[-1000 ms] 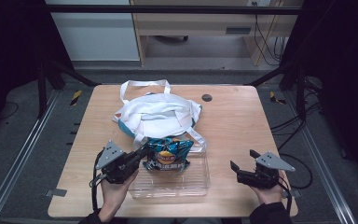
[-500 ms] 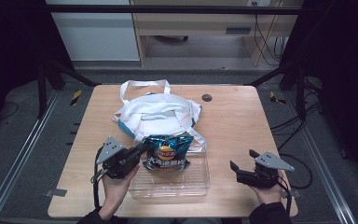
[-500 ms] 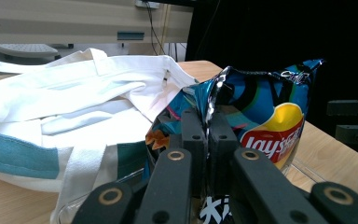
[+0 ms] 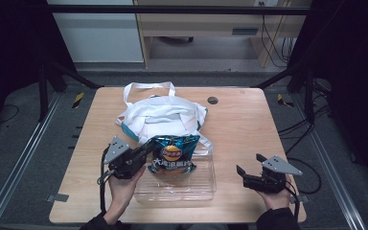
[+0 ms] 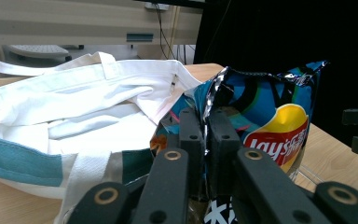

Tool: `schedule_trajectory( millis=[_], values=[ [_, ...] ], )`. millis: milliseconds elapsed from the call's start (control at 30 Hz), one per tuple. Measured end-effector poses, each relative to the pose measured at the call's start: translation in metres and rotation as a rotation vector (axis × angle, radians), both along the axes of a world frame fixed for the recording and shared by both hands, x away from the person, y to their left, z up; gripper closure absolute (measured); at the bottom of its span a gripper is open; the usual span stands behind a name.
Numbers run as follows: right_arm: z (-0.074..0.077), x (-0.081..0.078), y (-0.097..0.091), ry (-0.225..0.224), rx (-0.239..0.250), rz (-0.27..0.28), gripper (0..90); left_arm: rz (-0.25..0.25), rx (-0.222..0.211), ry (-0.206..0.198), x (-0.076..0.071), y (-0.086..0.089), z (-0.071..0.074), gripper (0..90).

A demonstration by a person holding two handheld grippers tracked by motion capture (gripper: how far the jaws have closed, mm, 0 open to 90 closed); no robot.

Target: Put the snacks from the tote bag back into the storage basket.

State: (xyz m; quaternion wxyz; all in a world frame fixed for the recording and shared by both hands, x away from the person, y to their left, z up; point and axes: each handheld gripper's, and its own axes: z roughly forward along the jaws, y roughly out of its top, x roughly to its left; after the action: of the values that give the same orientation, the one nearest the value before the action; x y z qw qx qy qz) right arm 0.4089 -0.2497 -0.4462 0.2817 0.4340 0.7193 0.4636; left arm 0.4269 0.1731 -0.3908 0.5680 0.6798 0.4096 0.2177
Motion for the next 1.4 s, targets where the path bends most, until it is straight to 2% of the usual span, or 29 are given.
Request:
schedule_trajectory(
  millis=[200, 333, 500, 700, 800, 900, 1067, 1200, 1400],
  values=[
    [0.0, 0.0, 0.0, 0.003, 0.001, 0.0, 15.4, -0.002, -0.003, -0.068, -0.006, 0.004, 0.004, 69.5],
    [0.0, 0.0, 0.0, 0.002, 0.0, 0.002, 15.4, -0.008, 0.023, -0.101, -0.009, 0.003, 0.008, 70.4],
    [0.0, 0.0, 0.0, 0.006, 0.002, 0.001, 15.4, -0.026, 0.036, -0.085, -0.009, 0.003, 0.01, 85.8],
    [0.001, 0.0, 0.0, 0.004, 0.002, 0.001, 15.4, -0.054, -0.006, -0.052, -0.018, 0.0, 0.014, 89.5],
    [0.001, 0.0, 0.0, 0.001, 0.003, 0.0, 15.4, -0.061, -0.013, -0.04, -0.025, -0.003, 0.016, 89.6],
    [0.001, -0.001, -0.001, 0.0, 0.005, 0.002, 15.4, -0.056, -0.038, -0.008, -0.029, -0.003, 0.016, 89.6],
    [0.001, 0.0, 0.0, 0.004, 0.003, 0.002, 15.4, -0.018, -0.062, 0.026, -0.018, 0.005, 0.012, 89.4],
    [0.0, 0.0, 0.0, 0.004, 0.001, 0.004, 15.4, 0.004, -0.061, 0.021, -0.012, 0.007, 0.012, 88.9],
    [0.0, 0.001, 0.001, 0.007, -0.001, 0.003, 15.4, 0.014, -0.053, 0.02, 0.002, 0.0, 0.011, 88.2]
  ],
)
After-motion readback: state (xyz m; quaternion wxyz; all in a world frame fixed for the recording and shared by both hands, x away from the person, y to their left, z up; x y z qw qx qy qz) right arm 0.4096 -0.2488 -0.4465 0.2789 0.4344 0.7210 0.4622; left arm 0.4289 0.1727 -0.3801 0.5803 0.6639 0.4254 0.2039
